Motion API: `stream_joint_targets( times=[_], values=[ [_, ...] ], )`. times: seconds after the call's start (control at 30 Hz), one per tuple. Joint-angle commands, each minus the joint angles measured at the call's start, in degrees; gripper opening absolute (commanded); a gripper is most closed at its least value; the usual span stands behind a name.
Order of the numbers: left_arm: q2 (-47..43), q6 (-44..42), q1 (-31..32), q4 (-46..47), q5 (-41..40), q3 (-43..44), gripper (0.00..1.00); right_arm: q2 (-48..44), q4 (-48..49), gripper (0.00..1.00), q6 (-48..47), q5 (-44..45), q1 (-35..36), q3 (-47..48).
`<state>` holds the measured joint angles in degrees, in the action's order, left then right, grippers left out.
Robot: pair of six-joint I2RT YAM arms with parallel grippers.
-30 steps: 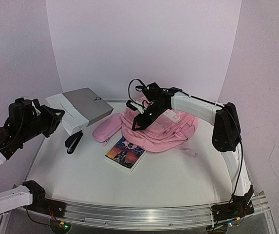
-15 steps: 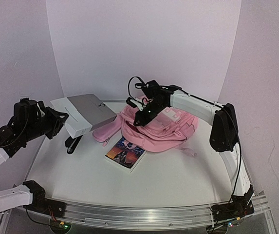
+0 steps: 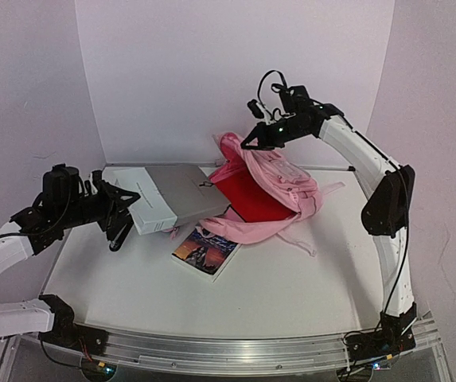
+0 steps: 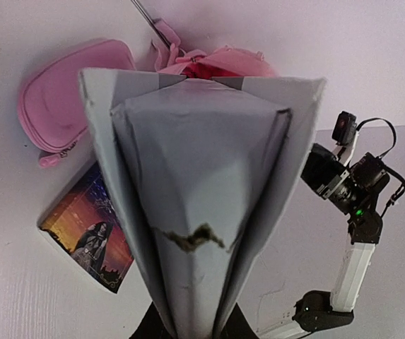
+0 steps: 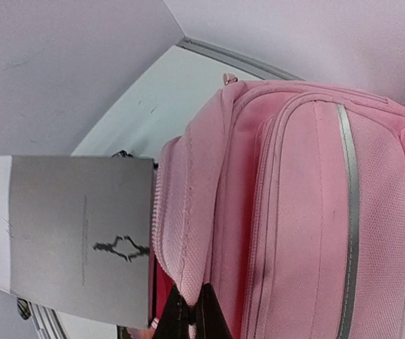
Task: Pack the student bag
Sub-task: Place the book in the student bag.
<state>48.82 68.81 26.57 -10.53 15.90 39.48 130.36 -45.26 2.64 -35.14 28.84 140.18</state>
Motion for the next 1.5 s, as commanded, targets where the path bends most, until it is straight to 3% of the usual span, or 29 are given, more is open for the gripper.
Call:
stream_joint_targets(
  times=[0.0, 0.13, 0.27, 0.47, 0.6, 0.97, 1.27, 1.4, 1.47],
  values=[
    [8.3, 0.9, -0.1, 20.3, 9.3, 1.4, 0.0, -5.3, 8.1, 0.0, 5.0, -6.4, -1.6, 2.9],
    [18.4, 1.9, 0.1, 27.0, 11.7, 4.5, 0.0, -6.8, 9.8, 0.0, 6.2, -8.2, -1.8, 2.1],
    [27.6, 2.2, 0.2, 31.8, 9.0, 7.7, 0.0, -8.0, 11.4, 0.0, 7.9, -9.0, -1.9, 1.5],
    [45.3, 4.3, 1.3, 43.7, 10.5, 17.1, 0.0, -11.1, 14.2, 0.0, 12.1, -11.3, -1.9, -2.8],
    [55.0, 5.3, 3.7, 46.0, 10.3, 25.6, 0.0, -12.6, 15.6, 0.0, 14.2, -12.0, -1.9, -4.6],
    [84.5, 6.4, 8.8, 33.4, 10.8, 59.0, 0.0, -17.6, 18.0, 0.0, 17.1, -4.6, -1.8, -8.1],
    [106.8, 6.4, 12.7, 16.5, 16.4, 95.2, 0.0, -22.2, 18.8, 0.0, 16.7, 0.8, -2.0, -9.4],
    [109.0, 4.4, 13.7, 12.8, 17.4, 98.7, 0.05, -23.7, 18.8, 0.0, 14.1, 2.6, -3.2, -12.3],
    [104.9, 2.8, 13.7, 13.6, 16.5, 92.6, 0.24, -24.4, 18.7, 0.0, 13.2, 2.4, -5.3, -15.1]
  ],
)
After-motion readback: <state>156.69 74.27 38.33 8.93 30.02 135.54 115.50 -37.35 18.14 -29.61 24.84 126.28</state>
